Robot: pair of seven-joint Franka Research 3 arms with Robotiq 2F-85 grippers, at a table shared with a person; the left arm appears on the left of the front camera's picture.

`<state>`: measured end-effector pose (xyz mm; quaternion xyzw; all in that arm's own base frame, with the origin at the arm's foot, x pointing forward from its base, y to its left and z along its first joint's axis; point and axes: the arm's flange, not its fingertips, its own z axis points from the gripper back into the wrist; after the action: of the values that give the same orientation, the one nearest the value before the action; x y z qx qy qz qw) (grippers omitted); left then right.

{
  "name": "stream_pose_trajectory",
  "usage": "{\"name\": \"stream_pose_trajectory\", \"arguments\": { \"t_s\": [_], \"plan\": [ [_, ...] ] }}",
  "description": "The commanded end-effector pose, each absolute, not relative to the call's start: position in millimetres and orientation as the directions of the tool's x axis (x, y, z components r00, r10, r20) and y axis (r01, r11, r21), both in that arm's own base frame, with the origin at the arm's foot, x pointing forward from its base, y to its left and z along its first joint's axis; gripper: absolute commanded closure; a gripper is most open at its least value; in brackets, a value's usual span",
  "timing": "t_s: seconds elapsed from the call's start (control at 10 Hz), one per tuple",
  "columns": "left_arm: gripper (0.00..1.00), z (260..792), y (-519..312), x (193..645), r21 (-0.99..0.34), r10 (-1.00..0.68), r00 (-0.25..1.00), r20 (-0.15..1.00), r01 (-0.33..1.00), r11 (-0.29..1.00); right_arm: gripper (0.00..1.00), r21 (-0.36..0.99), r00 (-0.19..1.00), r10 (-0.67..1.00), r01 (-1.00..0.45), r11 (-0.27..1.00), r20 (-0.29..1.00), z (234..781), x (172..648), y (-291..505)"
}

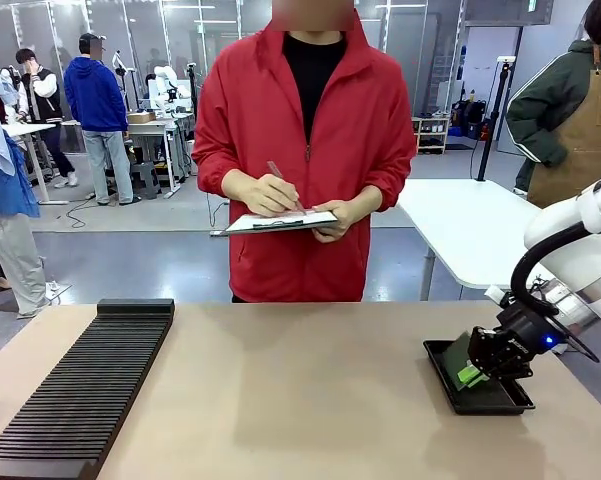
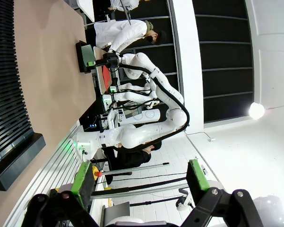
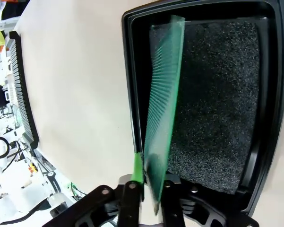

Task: Inspect the PCB.
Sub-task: Place the Blank PCB in the ESD tray.

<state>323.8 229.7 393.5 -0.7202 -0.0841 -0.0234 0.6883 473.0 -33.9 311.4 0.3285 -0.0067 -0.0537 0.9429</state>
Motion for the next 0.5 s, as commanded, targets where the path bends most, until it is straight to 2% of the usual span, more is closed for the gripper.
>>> {"name": "stream_pose_trajectory", "arguments": {
  "t_s": [0.0, 0.4],
  "plan": [
    [0.00, 397.6, 229.7, 321.1, -0.990, 0.082, 0.987, 0.137, 0.140, -0.032, 0.63, 0.596, 0.989, -0.143, 0.127, 0.793, -0.020, 314.1, 473.9, -29.2],
    [0.00, 397.6, 229.7, 321.1, -0.990, 0.082, 0.987, 0.137, 0.140, -0.032, 0.18, 0.577, 0.987, -0.157, 0.114, 0.808, 0.024, 330.8, 459.6, -26.1]
  ]
}}
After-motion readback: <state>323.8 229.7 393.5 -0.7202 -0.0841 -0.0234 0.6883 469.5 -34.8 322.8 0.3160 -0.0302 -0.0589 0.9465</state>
